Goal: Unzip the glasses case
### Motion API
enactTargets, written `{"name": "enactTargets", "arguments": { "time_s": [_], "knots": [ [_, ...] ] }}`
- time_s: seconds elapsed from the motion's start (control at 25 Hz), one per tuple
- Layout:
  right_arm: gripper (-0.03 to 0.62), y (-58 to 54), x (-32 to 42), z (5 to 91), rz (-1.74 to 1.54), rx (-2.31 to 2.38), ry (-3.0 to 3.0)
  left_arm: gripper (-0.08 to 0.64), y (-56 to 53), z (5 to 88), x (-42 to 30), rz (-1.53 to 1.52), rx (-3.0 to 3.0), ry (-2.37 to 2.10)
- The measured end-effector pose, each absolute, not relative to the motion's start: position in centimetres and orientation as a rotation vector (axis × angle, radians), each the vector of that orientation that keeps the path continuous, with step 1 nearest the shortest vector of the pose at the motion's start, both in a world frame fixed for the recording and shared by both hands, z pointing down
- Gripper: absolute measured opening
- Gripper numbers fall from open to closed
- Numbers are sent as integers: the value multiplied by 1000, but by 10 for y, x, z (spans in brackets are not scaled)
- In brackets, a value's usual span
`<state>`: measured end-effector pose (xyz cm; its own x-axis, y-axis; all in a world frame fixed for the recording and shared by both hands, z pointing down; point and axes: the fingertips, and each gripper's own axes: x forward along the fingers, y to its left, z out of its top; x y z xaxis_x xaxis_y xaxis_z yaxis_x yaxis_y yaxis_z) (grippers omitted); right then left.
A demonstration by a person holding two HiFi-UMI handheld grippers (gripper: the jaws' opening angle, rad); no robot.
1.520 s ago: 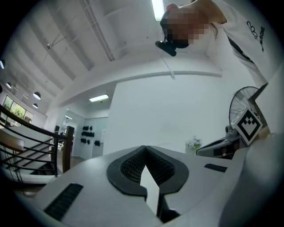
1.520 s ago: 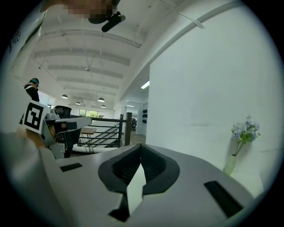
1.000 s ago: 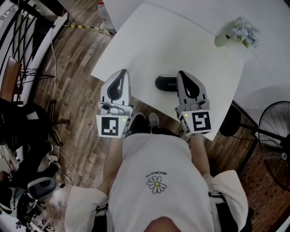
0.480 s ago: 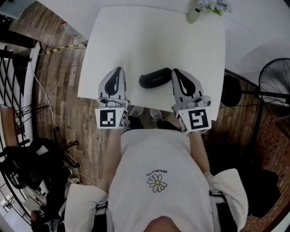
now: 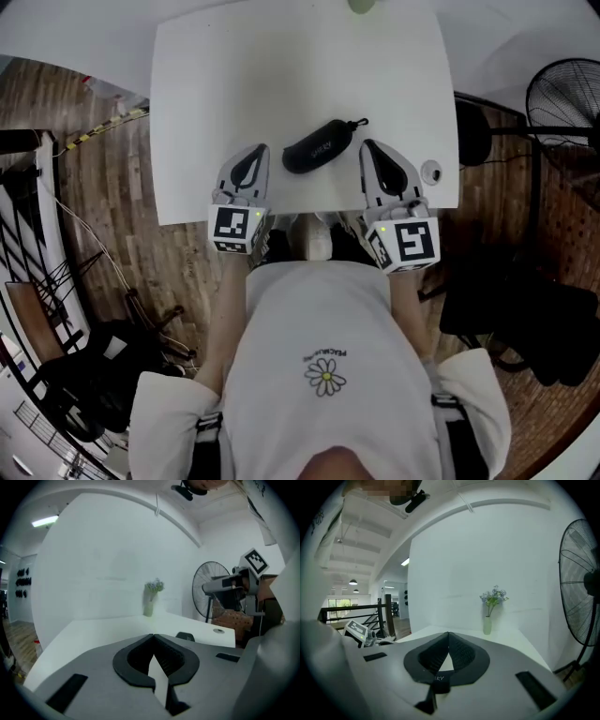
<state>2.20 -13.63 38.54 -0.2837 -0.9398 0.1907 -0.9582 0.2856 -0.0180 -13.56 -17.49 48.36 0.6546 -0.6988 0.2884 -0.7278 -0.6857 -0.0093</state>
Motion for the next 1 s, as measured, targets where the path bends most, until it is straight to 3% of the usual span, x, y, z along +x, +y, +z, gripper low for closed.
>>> {"name": "enactTargets", "arguments": {
  "time_s": [0.28, 1.0],
  "knots": [
    [8, -124, 28, 392, 311, 1924, -2320, 15, -163, 533, -129, 678, 2761, -982],
    [8, -98, 40, 398, 353, 2049, -2214, 15, -118, 562, -74, 811, 2772, -561]
  ]
}}
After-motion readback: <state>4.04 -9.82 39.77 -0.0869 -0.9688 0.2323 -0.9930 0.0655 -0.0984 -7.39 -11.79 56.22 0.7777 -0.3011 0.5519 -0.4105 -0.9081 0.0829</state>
